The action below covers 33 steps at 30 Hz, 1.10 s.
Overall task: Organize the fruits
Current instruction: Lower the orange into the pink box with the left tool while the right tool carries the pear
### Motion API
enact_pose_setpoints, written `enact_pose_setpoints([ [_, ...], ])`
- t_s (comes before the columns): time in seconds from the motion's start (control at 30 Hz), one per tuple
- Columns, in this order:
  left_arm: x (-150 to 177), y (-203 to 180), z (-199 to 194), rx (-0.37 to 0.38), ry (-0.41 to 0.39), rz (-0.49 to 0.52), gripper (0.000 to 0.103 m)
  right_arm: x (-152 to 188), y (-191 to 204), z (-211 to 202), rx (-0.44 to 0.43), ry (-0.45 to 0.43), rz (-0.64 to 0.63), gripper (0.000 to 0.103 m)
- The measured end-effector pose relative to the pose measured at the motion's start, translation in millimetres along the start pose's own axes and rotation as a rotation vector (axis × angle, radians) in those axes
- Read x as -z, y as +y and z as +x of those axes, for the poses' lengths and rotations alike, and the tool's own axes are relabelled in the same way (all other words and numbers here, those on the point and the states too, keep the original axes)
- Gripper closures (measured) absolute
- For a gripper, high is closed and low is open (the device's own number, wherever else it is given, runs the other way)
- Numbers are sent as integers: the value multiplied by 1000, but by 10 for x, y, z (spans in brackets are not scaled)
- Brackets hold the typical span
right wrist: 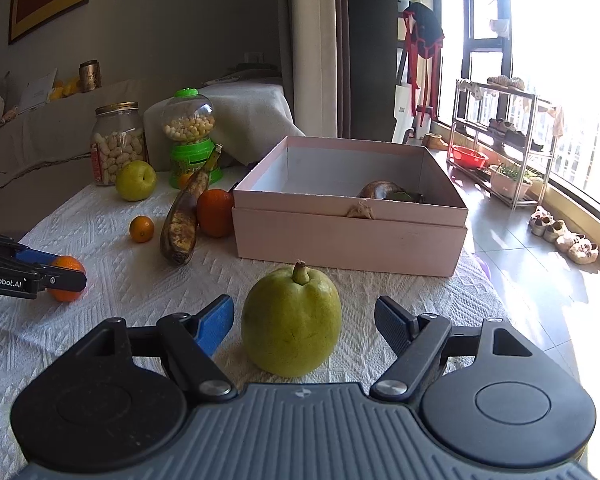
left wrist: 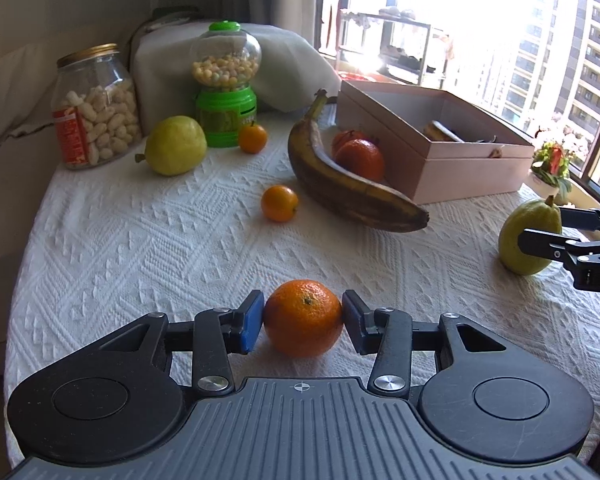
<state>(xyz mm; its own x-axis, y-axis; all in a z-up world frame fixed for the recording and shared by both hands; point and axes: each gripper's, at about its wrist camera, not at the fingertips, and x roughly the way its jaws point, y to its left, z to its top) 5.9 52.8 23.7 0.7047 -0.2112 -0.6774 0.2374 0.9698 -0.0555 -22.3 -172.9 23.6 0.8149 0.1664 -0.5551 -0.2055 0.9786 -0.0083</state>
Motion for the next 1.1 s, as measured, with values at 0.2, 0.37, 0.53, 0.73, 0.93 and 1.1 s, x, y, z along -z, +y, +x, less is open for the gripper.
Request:
enact_pose_setpoints([
  [0.2, -40, -260, -71, 72, -10, 60, 55, 9, 47, 85, -27, 34, -29, 28],
  [0.37, -334, -472, -103, 165, -46, 96, 55, -16, -6, 89, -45, 46, -33, 45],
  [0.53, -991, -760, 20, 264, -128, 134, 55, -136, -227, -166, -78, -36, 37, 45],
  [0.73, -1817, -1272, 794, 372, -108, 125, 55, -198, -523, -406, 6, -115, 79, 45],
  [0.93, -2201, -1637, 1764, 424, 25, 61, 55, -91, -720, -341, 53, -66, 109, 45],
  [1.1, -2189, -1419, 1687, 454, -25, 16, 55, -74, -798, -226, 60, -34, 118, 45],
])
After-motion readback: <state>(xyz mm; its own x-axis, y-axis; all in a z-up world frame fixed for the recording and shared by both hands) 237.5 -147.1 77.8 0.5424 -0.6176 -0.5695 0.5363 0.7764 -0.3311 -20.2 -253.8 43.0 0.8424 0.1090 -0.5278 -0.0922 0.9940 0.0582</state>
